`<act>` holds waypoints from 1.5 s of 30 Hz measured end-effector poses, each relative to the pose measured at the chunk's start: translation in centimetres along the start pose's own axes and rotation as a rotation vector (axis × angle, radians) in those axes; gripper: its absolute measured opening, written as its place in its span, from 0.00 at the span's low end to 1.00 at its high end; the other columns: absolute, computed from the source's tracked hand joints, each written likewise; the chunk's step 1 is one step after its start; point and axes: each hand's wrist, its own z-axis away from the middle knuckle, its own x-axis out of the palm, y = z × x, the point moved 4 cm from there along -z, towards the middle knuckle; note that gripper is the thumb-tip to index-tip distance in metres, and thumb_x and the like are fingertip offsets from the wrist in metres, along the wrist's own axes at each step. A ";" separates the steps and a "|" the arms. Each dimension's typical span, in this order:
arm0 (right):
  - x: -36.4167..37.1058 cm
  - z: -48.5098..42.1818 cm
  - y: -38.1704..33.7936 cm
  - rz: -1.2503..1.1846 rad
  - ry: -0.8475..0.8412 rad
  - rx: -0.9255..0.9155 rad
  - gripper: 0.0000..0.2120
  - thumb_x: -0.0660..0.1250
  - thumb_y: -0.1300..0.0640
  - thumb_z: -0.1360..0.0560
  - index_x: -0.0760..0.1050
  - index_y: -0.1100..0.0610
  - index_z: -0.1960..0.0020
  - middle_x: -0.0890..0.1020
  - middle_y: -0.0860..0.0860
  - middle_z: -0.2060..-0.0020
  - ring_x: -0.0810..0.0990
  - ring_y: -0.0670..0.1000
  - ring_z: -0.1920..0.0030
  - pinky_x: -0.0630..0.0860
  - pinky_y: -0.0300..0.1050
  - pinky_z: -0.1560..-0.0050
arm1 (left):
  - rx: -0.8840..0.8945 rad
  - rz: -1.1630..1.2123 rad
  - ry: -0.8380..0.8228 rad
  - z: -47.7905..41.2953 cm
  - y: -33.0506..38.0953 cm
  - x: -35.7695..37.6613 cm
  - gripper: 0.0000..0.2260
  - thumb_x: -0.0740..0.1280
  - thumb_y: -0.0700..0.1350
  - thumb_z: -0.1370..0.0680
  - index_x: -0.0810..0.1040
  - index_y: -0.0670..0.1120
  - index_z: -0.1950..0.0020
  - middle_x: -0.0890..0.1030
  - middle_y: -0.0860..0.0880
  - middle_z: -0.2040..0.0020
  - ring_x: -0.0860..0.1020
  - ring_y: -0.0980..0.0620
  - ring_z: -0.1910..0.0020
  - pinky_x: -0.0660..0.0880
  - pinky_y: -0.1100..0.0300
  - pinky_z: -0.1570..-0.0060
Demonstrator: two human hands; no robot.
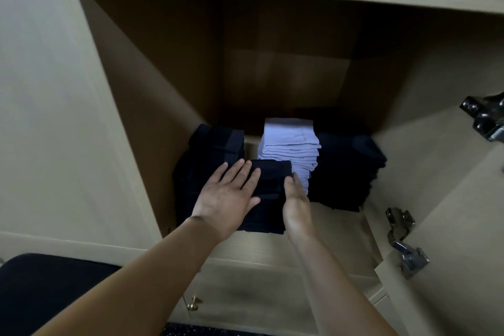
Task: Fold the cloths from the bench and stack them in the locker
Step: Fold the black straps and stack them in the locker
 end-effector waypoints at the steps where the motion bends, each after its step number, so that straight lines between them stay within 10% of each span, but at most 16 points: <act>1: 0.0 0.0 -0.3 0.012 0.001 -0.021 0.25 0.51 0.48 0.16 0.54 0.54 0.22 0.60 0.47 0.24 0.58 0.47 0.24 0.53 0.37 0.32 | 0.006 -0.001 0.000 0.1 0.0 0.0 0.27 0.42 0.57 0.16 0.38 0.47 0.21 0.41 0.47 0.20 0.37 0.51 0.21 0.35 0.54 0.24; 6: -0.7 0.5 -0.9 0.014 0.099 -0.065 0.23 0.56 0.49 0.17 0.63 0.55 0.25 0.68 0.50 0.28 0.67 0.50 0.29 0.61 0.48 0.27 | 0.016 0.056 0.135 2.0 -0.6 -2.1 0.27 0.47 0.55 0.17 0.56 0.42 0.21 0.56 0.44 0.21 0.55 0.49 0.21 0.46 0.55 0.24; 11: -1.2 4.8 -4.6 0.388 0.174 -0.343 0.18 0.62 0.58 0.21 0.73 0.53 0.32 0.77 0.50 0.36 0.74 0.51 0.36 0.69 0.43 0.41 | -0.014 0.029 0.156 6.6 -1.6 -5.8 0.26 0.77 0.53 0.32 0.81 0.41 0.38 0.83 0.44 0.43 0.82 0.45 0.45 0.75 0.52 0.40; 17: 2.0 12.9 -9.3 0.614 -0.014 -0.501 0.24 0.65 0.56 0.24 0.69 0.50 0.28 0.74 0.49 0.32 0.73 0.50 0.34 0.69 0.45 0.37 | -0.209 0.077 0.162 16.0 -3.1 -11.3 0.26 0.59 0.55 0.18 0.61 0.47 0.22 0.68 0.47 0.27 0.66 0.46 0.28 0.59 0.54 0.28; 45: 26.3 61.5 13.4 1.052 -1.351 -0.804 0.28 0.62 0.49 0.21 0.59 0.50 0.24 0.67 0.49 0.27 0.68 0.51 0.29 0.67 0.46 0.35 | -1.485 0.306 -0.010 82.8 1.4 -3.8 0.28 0.63 0.57 0.20 0.63 0.47 0.23 0.66 0.48 0.24 0.66 0.46 0.27 0.62 0.54 0.28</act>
